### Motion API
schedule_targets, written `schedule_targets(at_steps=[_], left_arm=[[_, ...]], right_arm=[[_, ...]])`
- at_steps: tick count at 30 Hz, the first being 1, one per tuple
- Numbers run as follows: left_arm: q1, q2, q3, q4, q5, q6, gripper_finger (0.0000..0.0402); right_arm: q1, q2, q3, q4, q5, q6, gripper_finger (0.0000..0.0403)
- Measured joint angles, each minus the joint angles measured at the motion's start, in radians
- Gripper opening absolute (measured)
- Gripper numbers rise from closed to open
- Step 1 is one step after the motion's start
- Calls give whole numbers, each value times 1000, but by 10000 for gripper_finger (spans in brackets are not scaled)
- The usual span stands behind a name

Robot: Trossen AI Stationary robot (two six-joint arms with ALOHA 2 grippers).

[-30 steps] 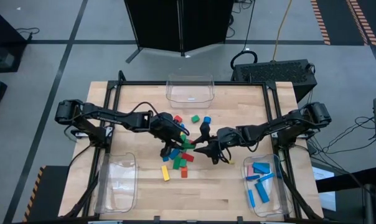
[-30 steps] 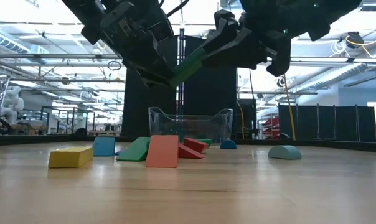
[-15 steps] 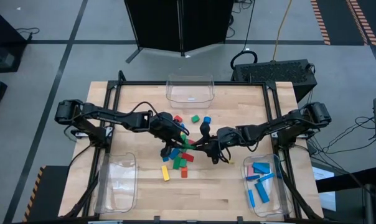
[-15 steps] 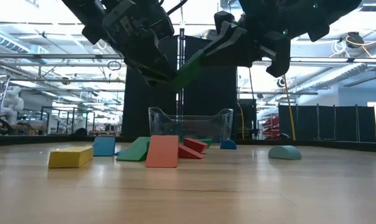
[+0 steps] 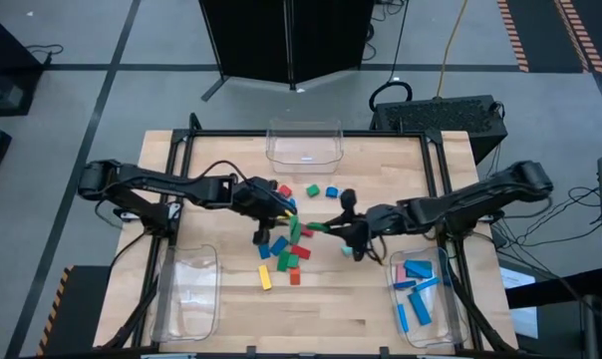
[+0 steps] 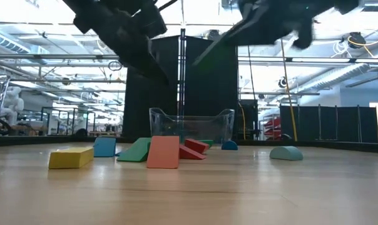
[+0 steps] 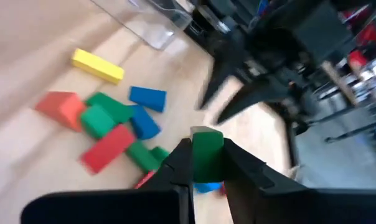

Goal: Sort blocks by size
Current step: Put the dark green rectangle block into the bottom right transparent bin

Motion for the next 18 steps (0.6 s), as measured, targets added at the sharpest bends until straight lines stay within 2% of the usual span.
schedule_targets(at_steps=[5, 10, 15, 18], left_arm=[[-2, -16, -3, -56, -56, 18, 114], [0, -5, -3, -75, -163, 11, 114], [-2, -5, -3, -87, -164, 11, 114], [-1, -5, -3, -86, -165, 11, 114]], right_arm=[[33, -166, 0, -228, -1, 217, 48], [67, -323, 0, -458, -11, 456, 48], [104, -445, 0, -599, -23, 652, 48], [121, -502, 0, -657, -94, 762, 49]])
